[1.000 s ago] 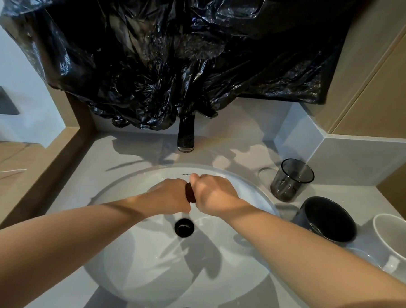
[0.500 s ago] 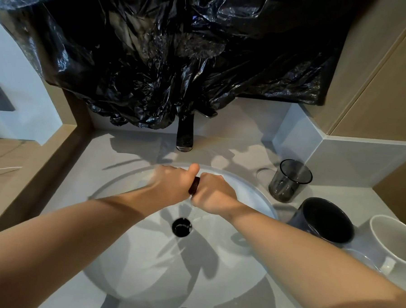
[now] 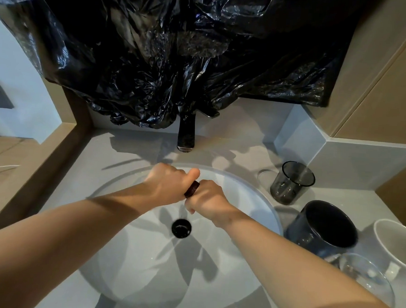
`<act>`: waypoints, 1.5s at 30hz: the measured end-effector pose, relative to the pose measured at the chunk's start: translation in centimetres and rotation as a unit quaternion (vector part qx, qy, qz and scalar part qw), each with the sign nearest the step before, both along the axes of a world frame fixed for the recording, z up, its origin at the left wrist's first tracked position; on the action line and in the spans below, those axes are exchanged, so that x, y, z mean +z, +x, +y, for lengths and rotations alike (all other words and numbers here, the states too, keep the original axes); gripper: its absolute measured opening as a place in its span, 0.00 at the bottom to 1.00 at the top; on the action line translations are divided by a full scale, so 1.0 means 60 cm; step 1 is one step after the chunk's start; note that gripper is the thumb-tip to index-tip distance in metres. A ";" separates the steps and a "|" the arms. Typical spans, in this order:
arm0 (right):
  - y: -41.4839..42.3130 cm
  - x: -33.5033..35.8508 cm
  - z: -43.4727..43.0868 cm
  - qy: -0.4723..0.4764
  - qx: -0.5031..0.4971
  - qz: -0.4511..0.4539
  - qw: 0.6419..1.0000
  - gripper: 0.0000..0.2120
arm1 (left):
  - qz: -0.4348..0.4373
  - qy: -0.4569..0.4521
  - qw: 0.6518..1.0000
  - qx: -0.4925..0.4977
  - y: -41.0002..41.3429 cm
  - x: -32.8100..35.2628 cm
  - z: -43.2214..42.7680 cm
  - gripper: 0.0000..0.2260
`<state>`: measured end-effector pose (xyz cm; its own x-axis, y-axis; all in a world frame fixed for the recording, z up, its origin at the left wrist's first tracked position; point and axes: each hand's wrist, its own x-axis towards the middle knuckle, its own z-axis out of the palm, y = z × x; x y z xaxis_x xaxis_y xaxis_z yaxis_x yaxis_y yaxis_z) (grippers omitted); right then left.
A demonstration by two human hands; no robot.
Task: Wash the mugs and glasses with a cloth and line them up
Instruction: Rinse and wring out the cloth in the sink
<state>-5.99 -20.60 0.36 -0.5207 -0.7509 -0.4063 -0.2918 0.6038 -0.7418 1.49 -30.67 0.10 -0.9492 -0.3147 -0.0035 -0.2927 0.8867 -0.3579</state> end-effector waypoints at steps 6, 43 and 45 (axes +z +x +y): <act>0.015 -0.023 0.013 -0.024 -0.034 -0.026 0.999 0.04 | 0.028 0.008 0.997 -0.068 0.011 -0.002 -0.001 0.15; -0.018 -0.076 0.071 -0.266 -0.316 -0.401 0.818 0.09 | 0.349 0.757 0.480 0.273 0.059 -0.066 0.049 0.09; -0.019 -0.074 0.079 -0.248 -0.299 -0.383 0.839 0.10 | 0.321 0.778 0.460 0.285 0.056 -0.068 0.063 0.09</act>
